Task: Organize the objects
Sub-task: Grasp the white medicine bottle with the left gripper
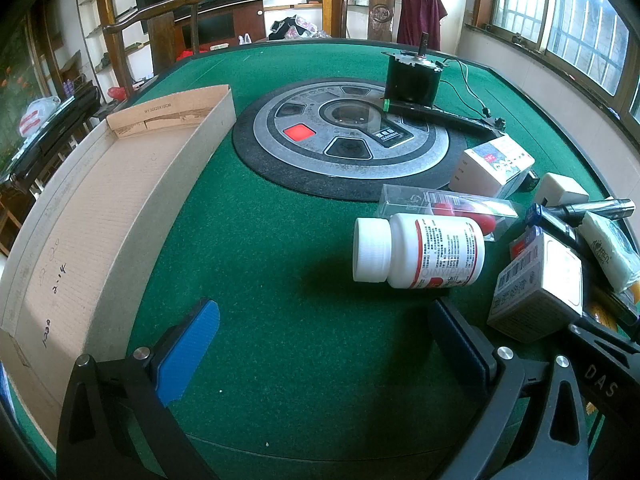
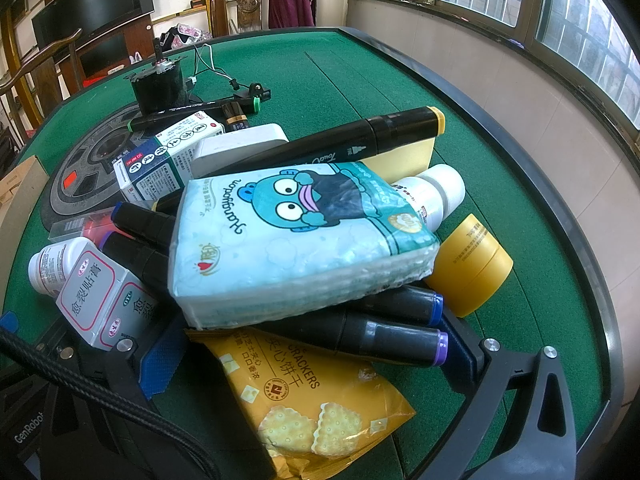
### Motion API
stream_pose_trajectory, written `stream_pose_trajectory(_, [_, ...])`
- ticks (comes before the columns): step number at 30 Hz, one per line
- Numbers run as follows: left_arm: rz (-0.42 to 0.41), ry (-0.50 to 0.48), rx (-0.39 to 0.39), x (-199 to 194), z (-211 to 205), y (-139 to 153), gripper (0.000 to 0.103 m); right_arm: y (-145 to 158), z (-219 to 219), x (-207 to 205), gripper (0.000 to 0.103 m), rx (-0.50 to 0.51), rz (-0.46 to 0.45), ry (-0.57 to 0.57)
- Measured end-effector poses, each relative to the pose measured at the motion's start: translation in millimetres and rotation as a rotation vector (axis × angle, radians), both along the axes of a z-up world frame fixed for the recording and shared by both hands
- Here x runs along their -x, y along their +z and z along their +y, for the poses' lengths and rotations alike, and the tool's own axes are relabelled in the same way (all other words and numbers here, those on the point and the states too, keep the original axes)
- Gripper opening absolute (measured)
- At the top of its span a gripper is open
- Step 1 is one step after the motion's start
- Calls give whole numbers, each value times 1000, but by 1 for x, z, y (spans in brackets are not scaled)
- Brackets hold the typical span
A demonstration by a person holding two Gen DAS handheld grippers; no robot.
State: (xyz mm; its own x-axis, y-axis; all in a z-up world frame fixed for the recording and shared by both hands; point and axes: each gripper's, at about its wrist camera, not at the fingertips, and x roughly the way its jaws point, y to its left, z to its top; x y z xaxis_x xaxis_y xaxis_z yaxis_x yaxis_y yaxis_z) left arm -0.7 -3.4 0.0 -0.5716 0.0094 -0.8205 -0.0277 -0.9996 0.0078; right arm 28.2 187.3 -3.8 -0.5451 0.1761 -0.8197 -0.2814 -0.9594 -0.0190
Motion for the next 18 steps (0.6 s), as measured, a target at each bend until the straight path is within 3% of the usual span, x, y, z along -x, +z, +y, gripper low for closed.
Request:
stream_pose_trajectory(6, [0, 1, -5, 0, 3, 0, 101, -2, -2, 2, 103, -1, -2, -37])
stream_pose_trajectory(9, [12, -27, -55, -9, -4, 6, 101, 2, 1, 10, 103, 19, -72, 27])
stream_pose_trajectory(10, [40, -27, -72, -15, -8, 13, 101, 3, 3, 12, 103, 26, -95, 86])
stream_pose_trajectory(14, [143, -55, -65, -31, -18, 40, 101, 3, 3, 9, 103, 9, -82, 139])
stream_pose_trajectory(16, [196, -78, -40, -37, -26, 54, 101, 4, 3, 11, 103, 12, -108, 198])
stream_pose_trajectory(18, [235, -94, -9, -40, -32, 64, 101, 8, 9, 4, 102, 11, -120, 183])
